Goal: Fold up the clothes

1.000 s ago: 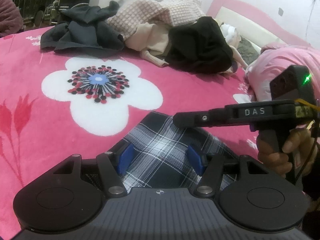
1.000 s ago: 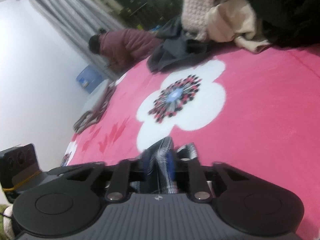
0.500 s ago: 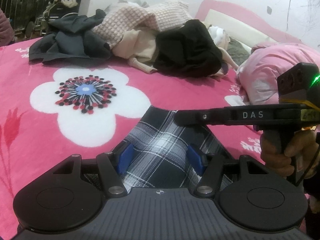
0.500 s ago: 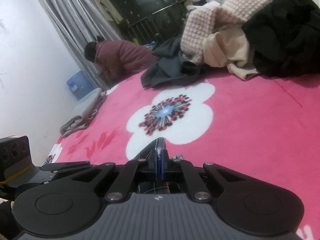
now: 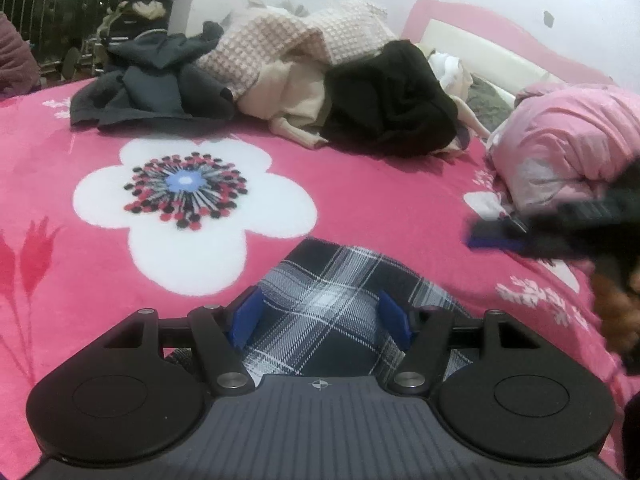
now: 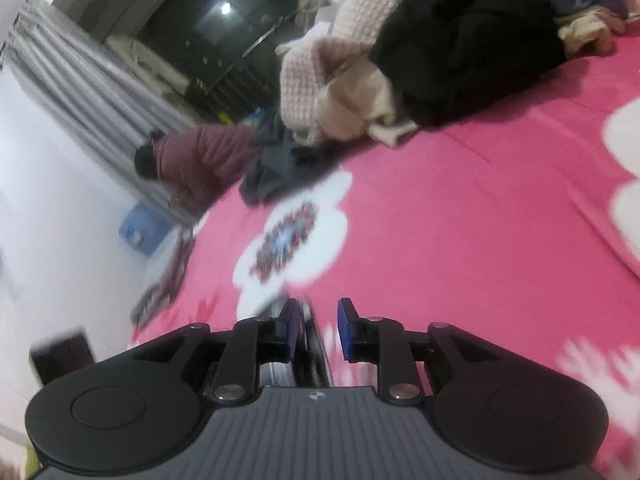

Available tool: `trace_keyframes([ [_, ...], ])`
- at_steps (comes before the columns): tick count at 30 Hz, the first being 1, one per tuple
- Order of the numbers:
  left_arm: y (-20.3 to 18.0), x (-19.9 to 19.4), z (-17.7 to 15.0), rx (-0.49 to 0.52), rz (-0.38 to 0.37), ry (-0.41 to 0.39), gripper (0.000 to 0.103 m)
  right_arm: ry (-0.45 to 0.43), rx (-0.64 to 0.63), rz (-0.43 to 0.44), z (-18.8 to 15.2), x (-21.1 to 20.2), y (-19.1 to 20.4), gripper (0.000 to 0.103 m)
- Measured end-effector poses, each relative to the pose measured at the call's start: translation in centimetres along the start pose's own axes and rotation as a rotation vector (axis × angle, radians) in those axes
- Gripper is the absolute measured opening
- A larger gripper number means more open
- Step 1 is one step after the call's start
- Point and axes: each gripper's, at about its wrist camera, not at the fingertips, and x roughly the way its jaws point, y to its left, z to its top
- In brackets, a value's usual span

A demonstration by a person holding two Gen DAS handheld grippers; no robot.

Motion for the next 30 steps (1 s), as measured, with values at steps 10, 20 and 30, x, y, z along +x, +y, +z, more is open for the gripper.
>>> trace_keyframes([
  [10, -3.2, -0.4, -0.2, 0.072, -0.034, 0.032, 0.065, 0.140, -0.118, -0.030, -6.6, -3.0, 1.7, 0.021],
  [20, -5.0, 0.7, -1.5, 0.224, 0.066, 0.044, 0.067, 0.120, -0.218, -0.099, -7.5, -2.2, 1.7, 0.005],
  [30, -3.4, -4.4, -0.7, 0.136, 0.090, -0.011, 0.067, -0.011, -0.152, -0.146, -7.0, -7.4, 2.9, 0.019],
])
